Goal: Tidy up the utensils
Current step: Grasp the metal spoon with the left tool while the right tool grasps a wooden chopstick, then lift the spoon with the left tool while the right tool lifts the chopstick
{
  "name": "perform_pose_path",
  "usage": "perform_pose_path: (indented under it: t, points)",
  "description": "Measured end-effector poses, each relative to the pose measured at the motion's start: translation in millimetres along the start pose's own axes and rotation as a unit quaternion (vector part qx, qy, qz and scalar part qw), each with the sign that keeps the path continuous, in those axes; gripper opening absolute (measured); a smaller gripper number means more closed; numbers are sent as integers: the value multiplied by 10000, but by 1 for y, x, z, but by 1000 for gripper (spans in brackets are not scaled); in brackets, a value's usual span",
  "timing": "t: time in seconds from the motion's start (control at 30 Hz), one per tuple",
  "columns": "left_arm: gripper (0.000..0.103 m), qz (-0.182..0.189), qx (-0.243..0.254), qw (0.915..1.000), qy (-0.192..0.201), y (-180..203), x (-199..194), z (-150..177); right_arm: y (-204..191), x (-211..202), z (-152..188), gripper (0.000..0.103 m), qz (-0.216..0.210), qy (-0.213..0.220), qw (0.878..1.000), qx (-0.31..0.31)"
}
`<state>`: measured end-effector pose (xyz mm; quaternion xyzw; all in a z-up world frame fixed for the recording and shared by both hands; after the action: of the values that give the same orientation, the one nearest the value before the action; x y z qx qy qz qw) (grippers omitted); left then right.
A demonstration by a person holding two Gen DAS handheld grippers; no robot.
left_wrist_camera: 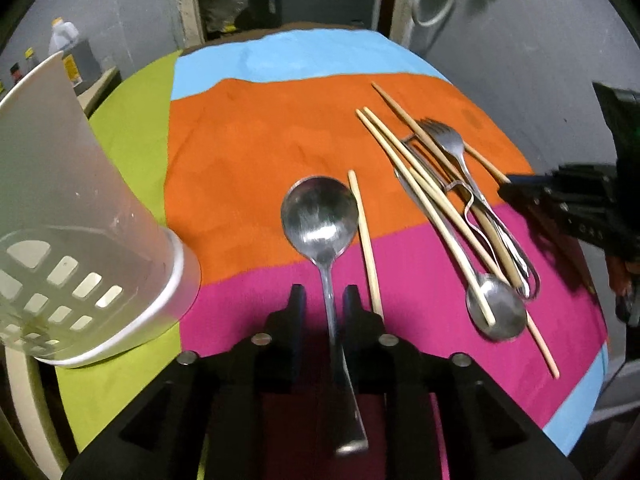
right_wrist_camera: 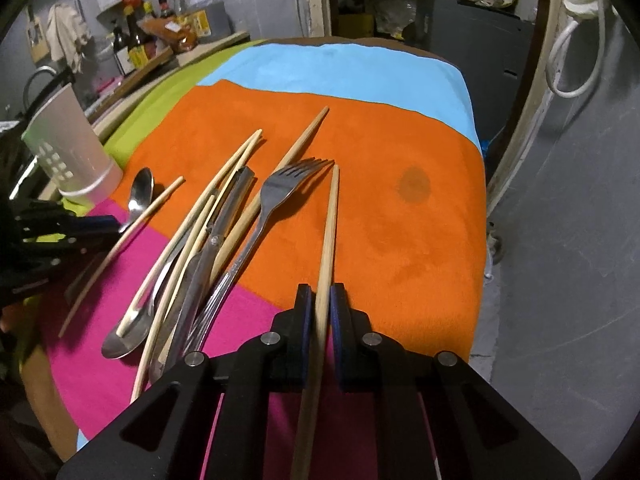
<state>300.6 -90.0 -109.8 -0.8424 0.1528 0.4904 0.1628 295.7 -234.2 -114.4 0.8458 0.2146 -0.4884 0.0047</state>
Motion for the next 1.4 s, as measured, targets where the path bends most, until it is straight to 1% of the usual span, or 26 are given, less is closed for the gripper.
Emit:
perform_pose_path:
  t: [0.03,0.1,0.17,0.27,0.3,0.33,0.37,0.43,0.53,0.6,0.63,0.7,0.77,0.83,0.87,0.9,1.0,1.1,1.17,1.2,1.3,1.37,1.4]
  points:
    - [23,21,39,10000,-41,1,0,1,0,1,0,8,19,-38,10000,-24]
    - [25,8,171,9998,-118,4,2,-1,0,2,1,8,40,-123,9999,-11]
    - [25,-36,240,9995,-180,6,4,-3,1,4,0,8,66,-253,9997,1]
    - [23,-13,278,9993,-236,6,6,-4,4,5,-2,9,13,-241,9995,213]
    - [19,-1,286,9994,-217,6,6,-4,4,6,-3,9,25,-226,9995,212]
    - [8,6,265,9994,-199,5,6,-6,3,6,-3,9,49,-213,9995,212]
    - [3,33,217,9996,-174,5,5,-5,3,6,-4,8,70,-200,9995,232]
    - [2,153,-50,9997,-155,2,6,-7,3,6,-5,6,70,-181,9993,311]
    - [2,256,-355,9990,112,-3,3,-5,7,4,-5,5,-111,-86,9977,661]
    - [2,220,-441,9979,426,-5,-3,-3,4,-1,-5,5,-407,87,9950,908]
    - [2,257,-547,9964,599,-6,-7,-1,2,-5,-5,5,-516,237,9936,972]
    - [2,398,-735,9931,826,-8,-16,1,-4,-15,-6,5,-672,591,9909,1008]
    - [2,338,-840,9872,1309,-11,-35,-2,-15,-28,-9,5,-768,1026,9876,912]
    - [2,293,-893,9802,1744,-15,-54,-6,-29,-40,-12,5,-762,1395,9851,659]
    - [2,251,-946,9768,1906,-18,-61,-7,-34,-44,-13,5,-767,1506,9840,564]
    - [2,191,-1017,9731,2058,-21,-68,-8,-41,-51,-16,5,-796,1707,9810,466]
    - [2,61,-1130,9650,2365,-25,-82,-14,-55,-66,-25,5,-936,2098,9727,336]
    - [2,118,-1367,9560,2592,-34,-96,-20,-71,-87,-35,5,-1011,2724,9568,77]
    - [2,83,-1584,9454,2848,-45,-108,-26,-82,-98,-45,5,-1195,3065,9443,-33]
    - [2,27,-1653,9396,2996,-52,-116,-30,-89,-101,-51,5,-1288,3164,9398,-65]
    - [2,-112,-1834,9267,3278,-69,-137,-36,-106,-104,-68,5,-1488,3360,9299,-145]
    - [2,-212,-1942,9181,3449,-82,-152,-37,-120,-108,-81,5,-1648,3543,9203,-197]
    - [2,-287,-1996,9126,3557,-90,-160,-40,-129,-109,-91,5,-1787,3664,9129,-203]
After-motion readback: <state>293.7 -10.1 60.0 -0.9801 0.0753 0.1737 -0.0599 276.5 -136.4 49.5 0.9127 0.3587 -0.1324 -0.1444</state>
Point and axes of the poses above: each gripper's, at about its wrist camera, not at the fingertips, and x roughly the way its jaws point, y to its right, z to its underside, the point moved 10 cm from there along x, roughly the way its jaws point, and after that the axes turned 10 degrees about -z, right-handed, at the moved point
